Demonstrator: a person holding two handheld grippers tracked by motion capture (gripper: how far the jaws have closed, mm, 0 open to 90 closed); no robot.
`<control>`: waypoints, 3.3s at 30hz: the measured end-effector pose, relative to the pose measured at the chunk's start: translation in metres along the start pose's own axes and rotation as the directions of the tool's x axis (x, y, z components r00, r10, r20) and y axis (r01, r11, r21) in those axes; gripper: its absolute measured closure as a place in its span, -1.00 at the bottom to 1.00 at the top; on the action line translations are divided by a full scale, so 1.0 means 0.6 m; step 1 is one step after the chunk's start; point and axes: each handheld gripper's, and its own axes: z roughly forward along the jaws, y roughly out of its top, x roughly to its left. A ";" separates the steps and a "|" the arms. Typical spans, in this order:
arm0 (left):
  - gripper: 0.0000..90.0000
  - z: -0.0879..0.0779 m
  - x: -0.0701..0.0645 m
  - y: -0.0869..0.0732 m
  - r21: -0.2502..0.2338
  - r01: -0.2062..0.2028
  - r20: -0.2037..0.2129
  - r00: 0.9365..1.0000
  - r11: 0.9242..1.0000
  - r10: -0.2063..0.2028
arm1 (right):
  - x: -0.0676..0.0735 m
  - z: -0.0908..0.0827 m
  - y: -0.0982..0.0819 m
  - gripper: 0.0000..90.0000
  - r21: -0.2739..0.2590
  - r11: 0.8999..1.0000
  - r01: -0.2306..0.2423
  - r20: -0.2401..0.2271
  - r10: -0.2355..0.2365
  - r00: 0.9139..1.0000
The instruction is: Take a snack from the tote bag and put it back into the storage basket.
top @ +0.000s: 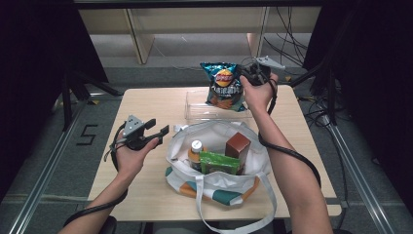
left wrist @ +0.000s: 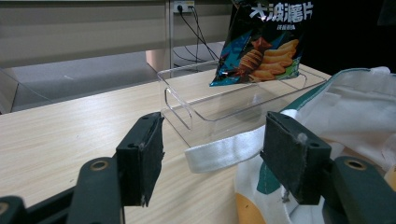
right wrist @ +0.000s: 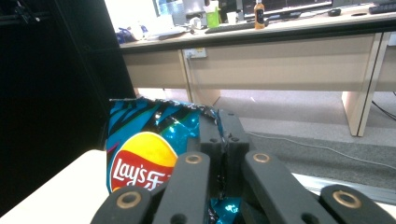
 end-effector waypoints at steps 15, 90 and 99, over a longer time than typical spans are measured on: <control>-0.17 -0.001 -0.001 0.001 -0.006 0.001 -0.002 1.000 1.000 -0.001 | 0.002 0.015 -0.014 1.00 0.028 0.999 -0.033 0.007 0.033 0.999; -0.19 0.001 0.001 -0.001 -0.001 0.000 0.000 1.000 1.000 0.000 | -0.061 0.040 -0.052 0.84 0.077 0.997 -0.029 0.126 0.019 0.992; -0.19 0.001 0.000 -0.001 0.001 0.000 0.000 1.000 1.000 0.000 | -0.058 0.033 -0.054 0.43 0.087 0.996 -0.020 0.149 0.006 0.989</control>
